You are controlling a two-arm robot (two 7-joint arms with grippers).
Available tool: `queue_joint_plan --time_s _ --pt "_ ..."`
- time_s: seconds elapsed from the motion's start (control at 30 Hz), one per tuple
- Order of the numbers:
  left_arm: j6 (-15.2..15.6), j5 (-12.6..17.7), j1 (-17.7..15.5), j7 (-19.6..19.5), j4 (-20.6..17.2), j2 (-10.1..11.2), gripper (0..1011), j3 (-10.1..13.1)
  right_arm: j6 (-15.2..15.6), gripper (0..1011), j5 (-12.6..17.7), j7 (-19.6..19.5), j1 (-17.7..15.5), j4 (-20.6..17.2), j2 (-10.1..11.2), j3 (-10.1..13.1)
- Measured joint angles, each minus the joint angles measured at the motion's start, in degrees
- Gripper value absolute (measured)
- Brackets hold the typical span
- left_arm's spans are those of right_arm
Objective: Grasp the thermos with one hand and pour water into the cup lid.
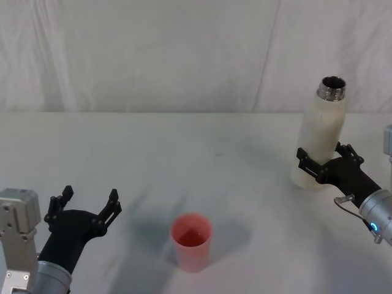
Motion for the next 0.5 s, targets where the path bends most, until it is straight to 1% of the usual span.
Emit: queue_joint_plan --time_s 0.27,0.5 --pt "0.00 0.00 0.00 0.00 0.00 0.00 1001 0.00 -0.23 950 -0.03 0.12 0.38 0.92 -0.06 -0.46" --pt "0.00 0.00 0.00 0.00 0.00 0.00 1001 0.00 -0.66 950 -0.15 1.01 0.59 1.41 0.02 -1.10"
